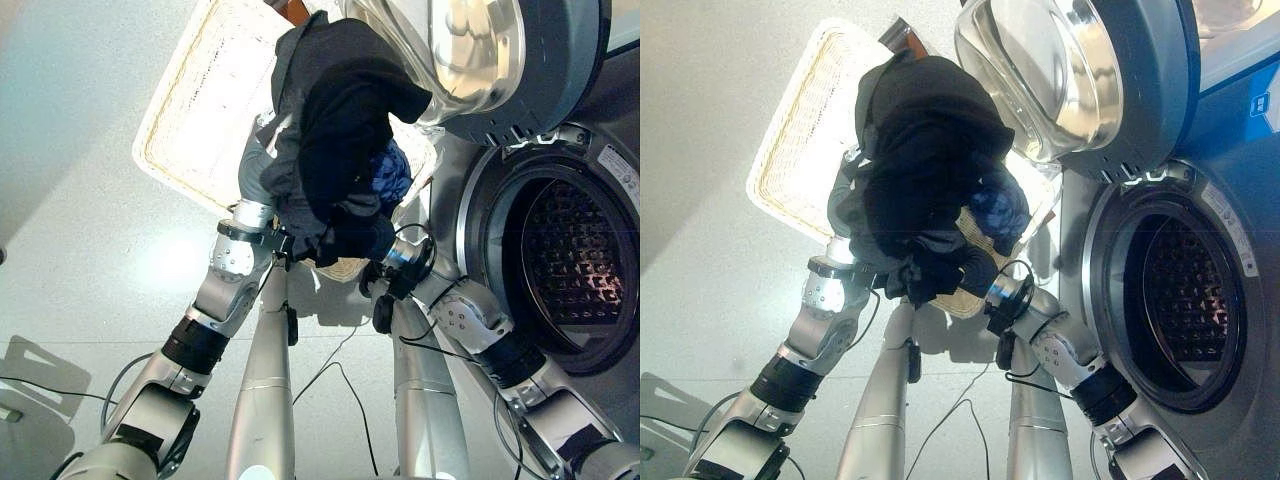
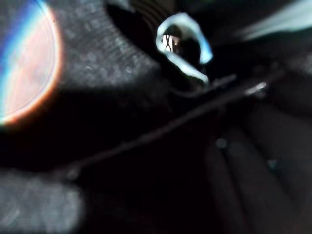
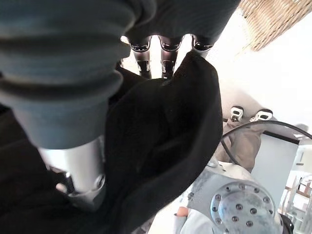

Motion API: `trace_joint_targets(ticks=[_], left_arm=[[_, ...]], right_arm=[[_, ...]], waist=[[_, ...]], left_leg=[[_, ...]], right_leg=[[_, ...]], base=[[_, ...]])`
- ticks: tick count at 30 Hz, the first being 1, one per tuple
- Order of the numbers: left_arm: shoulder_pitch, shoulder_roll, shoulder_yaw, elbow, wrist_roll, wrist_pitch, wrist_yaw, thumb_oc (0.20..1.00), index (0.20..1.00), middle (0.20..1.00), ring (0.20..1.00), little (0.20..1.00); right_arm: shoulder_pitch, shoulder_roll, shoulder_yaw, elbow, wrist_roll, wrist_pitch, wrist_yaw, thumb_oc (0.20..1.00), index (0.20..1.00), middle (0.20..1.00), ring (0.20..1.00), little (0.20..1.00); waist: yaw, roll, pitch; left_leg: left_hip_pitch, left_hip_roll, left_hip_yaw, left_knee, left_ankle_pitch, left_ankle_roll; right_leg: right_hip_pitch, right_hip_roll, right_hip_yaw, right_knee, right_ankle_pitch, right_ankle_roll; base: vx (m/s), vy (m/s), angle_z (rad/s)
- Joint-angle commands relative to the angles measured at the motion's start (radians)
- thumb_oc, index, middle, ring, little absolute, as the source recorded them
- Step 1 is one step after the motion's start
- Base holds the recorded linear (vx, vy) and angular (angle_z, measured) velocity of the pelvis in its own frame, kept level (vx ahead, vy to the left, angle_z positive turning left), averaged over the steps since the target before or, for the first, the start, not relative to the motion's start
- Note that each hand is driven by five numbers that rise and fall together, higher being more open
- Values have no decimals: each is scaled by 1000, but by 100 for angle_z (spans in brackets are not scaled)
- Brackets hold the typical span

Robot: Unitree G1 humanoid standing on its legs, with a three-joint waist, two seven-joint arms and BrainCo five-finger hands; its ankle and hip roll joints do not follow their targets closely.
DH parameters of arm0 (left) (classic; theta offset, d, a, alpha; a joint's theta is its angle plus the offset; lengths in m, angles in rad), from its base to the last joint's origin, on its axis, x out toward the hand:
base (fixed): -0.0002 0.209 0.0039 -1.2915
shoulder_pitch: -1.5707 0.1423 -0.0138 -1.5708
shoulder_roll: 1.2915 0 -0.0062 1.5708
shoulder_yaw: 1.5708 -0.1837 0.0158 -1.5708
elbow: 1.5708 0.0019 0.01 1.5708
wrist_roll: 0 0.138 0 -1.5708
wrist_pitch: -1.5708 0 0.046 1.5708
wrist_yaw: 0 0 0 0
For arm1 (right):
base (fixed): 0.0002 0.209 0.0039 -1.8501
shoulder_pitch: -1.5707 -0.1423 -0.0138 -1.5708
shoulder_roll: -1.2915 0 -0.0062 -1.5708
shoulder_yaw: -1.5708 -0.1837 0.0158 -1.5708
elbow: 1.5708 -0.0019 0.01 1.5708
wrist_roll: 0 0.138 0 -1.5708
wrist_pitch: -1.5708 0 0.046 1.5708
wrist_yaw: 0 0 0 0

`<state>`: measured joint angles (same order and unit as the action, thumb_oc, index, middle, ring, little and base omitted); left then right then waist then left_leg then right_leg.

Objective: Put the clothes into the washing machine.

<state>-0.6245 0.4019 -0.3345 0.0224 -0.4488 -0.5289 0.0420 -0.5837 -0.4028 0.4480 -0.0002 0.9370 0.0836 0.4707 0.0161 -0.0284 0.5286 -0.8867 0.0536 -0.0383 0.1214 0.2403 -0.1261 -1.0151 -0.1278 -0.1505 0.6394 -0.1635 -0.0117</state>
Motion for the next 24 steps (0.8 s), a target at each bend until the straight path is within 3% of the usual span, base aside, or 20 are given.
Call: trace_joint_targets(ticks=[1,6,15,24], left_arm=[[-68,-11,-10,-42,47,-38,-1,200,200,200,200,200],[-73,-9,-17,-37,70,-36,12,200,200,200,200,200],[-96,41,-3,5,272,-52,93,200,200,200,200,200],[-87,56,18,18,351,-66,143,200,200,200,200,200]], right_arm=[[-2,33,13,-127,72,-46,56,200,200,200,200,200],[-5,44,9,-129,88,-57,53,200,200,200,200,200],[27,88,-80,-92,380,-158,36,200,200,200,200,200],[70,120,-123,-87,499,-171,72,200,200,200,200,200]], waist=[[-16,1,-9],[-16,2,-9],[-20,8,-9],[-23,9,-9]], left_leg=[[-10,-104,32,136,-138,38],[-10,-105,33,136,-137,38],[-7,-100,40,137,-137,35],[-1,-95,46,127,-136,35]], right_leg=[[81,46,-40,-383,313,142],[81,45,-40,-384,314,143],[82,44,-39,-379,312,145],[84,41,-41,-380,315,149]], base=[[0,0,0],[0,0,0],[0,0,0],[0,0,0]])
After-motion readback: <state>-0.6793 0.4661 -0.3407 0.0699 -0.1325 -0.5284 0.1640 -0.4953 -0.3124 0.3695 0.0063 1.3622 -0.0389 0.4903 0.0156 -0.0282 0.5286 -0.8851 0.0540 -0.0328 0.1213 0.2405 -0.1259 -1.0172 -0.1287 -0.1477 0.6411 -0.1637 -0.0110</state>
